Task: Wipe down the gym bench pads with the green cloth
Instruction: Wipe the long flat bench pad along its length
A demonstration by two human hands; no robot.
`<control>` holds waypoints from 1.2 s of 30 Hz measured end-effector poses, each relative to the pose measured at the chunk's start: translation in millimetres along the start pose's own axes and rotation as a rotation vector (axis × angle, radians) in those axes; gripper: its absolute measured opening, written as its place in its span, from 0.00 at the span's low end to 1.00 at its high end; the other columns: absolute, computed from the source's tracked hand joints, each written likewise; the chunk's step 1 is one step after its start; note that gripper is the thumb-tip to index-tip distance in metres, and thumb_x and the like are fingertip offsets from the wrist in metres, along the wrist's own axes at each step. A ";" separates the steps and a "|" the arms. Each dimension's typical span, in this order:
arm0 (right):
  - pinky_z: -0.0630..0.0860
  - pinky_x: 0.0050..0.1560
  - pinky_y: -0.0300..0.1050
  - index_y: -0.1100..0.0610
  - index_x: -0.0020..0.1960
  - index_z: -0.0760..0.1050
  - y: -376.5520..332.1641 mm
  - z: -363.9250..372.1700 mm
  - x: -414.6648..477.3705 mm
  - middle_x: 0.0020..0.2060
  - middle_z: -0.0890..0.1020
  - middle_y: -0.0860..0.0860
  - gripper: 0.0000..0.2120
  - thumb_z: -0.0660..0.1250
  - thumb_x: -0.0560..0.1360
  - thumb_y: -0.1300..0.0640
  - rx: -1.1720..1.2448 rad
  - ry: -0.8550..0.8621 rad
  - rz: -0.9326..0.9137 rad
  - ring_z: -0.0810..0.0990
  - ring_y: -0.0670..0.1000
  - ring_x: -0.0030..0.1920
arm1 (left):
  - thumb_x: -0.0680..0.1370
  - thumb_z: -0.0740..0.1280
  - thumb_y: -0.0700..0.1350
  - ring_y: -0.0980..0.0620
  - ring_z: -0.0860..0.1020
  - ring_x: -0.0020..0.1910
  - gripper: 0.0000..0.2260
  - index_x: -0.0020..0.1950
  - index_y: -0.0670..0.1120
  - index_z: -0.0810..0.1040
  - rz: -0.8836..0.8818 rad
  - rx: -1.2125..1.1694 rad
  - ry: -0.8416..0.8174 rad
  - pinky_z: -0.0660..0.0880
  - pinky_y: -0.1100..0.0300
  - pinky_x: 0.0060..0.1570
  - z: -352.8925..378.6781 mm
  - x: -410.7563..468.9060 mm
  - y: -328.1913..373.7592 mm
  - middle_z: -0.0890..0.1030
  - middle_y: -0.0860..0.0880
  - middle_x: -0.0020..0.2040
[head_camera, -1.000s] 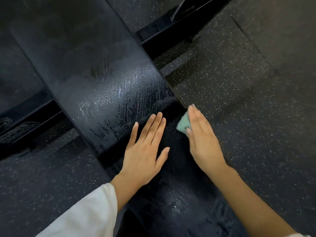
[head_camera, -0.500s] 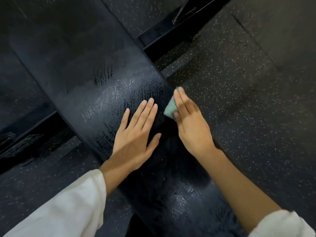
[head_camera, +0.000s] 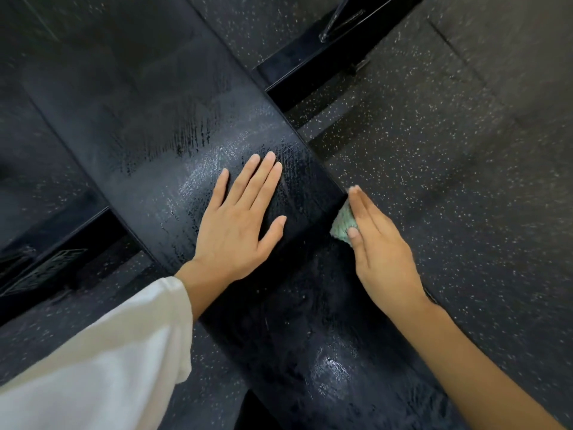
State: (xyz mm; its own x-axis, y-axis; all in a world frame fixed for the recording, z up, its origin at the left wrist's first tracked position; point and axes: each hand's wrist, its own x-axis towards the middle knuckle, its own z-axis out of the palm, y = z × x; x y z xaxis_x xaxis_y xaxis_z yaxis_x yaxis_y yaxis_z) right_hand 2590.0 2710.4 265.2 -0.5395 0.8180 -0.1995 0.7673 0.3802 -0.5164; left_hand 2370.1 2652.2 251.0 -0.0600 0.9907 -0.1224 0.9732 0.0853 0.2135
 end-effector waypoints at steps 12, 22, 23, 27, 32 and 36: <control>0.63 0.71 0.53 0.54 0.79 0.49 -54.1 15.6 142.0 0.78 0.56 0.49 0.25 0.51 0.84 0.57 0.124 -0.085 -0.095 0.61 0.54 0.75 | 0.80 0.51 0.57 0.52 0.47 0.79 0.31 0.80 0.46 0.51 0.009 -0.006 0.017 0.47 0.44 0.77 1.0 1.9 -0.5 0.50 0.50 0.81; 0.51 0.75 0.38 0.61 0.77 0.54 -31.8 18.1 91.8 0.77 0.58 0.54 0.25 0.47 0.82 0.56 -0.075 0.007 -0.174 0.58 0.50 0.76 | 0.80 0.52 0.57 0.53 0.47 0.79 0.31 0.80 0.46 0.52 0.015 -0.027 0.008 0.48 0.44 0.77 -0.2 2.2 -2.0 0.50 0.50 0.81; 0.50 0.75 0.40 0.62 0.77 0.54 -26.1 19.4 80.5 0.77 0.58 0.55 0.26 0.45 0.81 0.55 -0.114 0.001 -0.182 0.58 0.51 0.76 | 0.80 0.52 0.57 0.53 0.47 0.79 0.31 0.80 0.46 0.51 0.014 -0.030 0.004 0.48 0.44 0.77 -0.5 1.3 -2.0 0.49 0.50 0.81; 0.58 0.75 0.45 0.58 0.78 0.55 -10.2 14.8 40.6 0.77 0.58 0.51 0.25 0.49 0.82 0.55 -0.064 0.014 -0.137 0.58 0.52 0.76 | 0.81 0.50 0.57 0.53 0.45 0.79 0.30 0.80 0.46 0.49 0.021 -0.032 -0.012 0.47 0.45 0.77 -1.2 1.1 -2.0 0.48 0.50 0.81; 0.63 0.68 0.39 0.56 0.78 0.57 -20.8 10.6 38.6 0.76 0.61 0.48 0.24 0.52 0.82 0.55 -0.022 0.058 -0.034 0.67 0.52 0.71 | 0.81 0.50 0.57 0.52 0.45 0.79 0.31 0.80 0.45 0.49 0.039 -0.040 -0.033 0.45 0.46 0.77 0.0 0.2 -4.4 0.48 0.50 0.81; 0.58 0.70 0.39 0.60 0.77 0.55 -44.3 16.3 78.0 0.76 0.62 0.52 0.24 0.52 0.83 0.59 -0.011 0.038 0.031 0.64 0.52 0.73 | 0.81 0.50 0.57 0.51 0.46 0.79 0.31 0.80 0.44 0.50 0.057 -0.036 -0.035 0.46 0.45 0.77 0.6 1.2 -6.5 0.49 0.48 0.81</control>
State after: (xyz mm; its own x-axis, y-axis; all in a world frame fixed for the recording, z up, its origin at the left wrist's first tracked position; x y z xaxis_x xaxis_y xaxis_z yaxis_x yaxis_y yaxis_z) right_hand 2508.3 2750.3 258.8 -0.5023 0.8450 -0.1835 0.7873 0.3591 -0.5012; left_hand 2363.8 2652.7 248.9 0.0040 0.9898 -0.1427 0.9662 0.0330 0.2556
